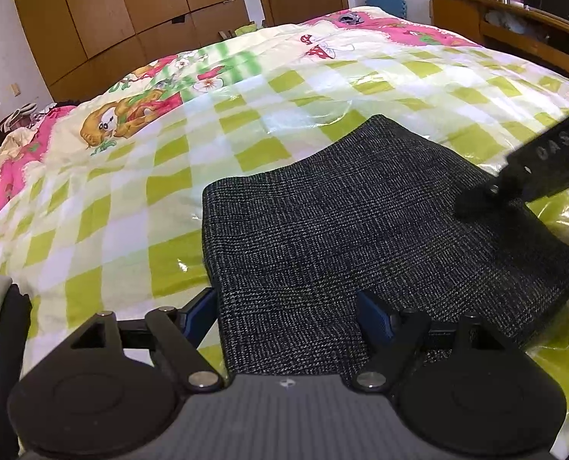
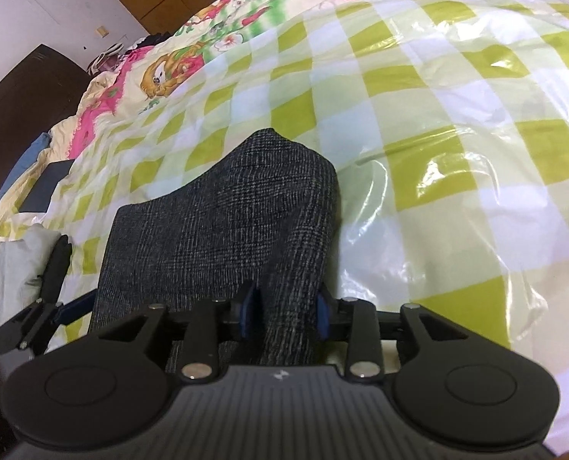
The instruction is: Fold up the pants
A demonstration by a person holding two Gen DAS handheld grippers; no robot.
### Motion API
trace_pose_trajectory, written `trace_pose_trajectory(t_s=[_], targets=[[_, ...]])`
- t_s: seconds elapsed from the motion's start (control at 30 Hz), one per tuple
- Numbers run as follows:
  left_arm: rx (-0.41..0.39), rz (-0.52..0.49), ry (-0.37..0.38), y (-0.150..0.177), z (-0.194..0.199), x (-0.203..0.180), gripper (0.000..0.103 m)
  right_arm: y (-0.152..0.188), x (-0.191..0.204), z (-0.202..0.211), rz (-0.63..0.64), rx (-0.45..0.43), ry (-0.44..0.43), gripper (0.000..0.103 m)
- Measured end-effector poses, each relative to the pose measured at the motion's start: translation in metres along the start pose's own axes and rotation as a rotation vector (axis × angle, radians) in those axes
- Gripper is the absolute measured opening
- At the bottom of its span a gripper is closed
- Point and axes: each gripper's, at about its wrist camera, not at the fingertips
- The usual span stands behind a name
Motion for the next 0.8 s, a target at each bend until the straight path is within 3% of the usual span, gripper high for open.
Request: trace_pose_trajectory(t_s=[0.13, 0.27, 0.67, 0.8], targets=[[-0.007, 0.001, -0.021, -0.003, 0.001, 0.004, 0.091, 0.009, -0.004, 0.009, -0.021, -0.009, -0.019, 0.037], [-0.019, 0.023, -0.042, -0.008, 0.000, 0.010, 0.091, 0.017, -0.009, 0.012, -0.039, -0.004, -0.054, 0.045], [-0.008, 0.023, -0.048, 0.000, -0.009, 0.016, 0.095, 0.038, -0.036, 0.021, -0.161, 0.037, -0.201, 0.049], [0.022, 0.074, -0.031, -0.003, -0.014, 0.019, 0.096, 0.048, -0.038, 0.020, -0.199, 0.046, -0.207, 0.048]])
Point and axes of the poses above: each gripper's, at about its wrist camera, not at the fingertips, and z roughly against the way its jaws point, x to its left, y to its underside, and after that the axes turned 7 degrees about -z, right-handed
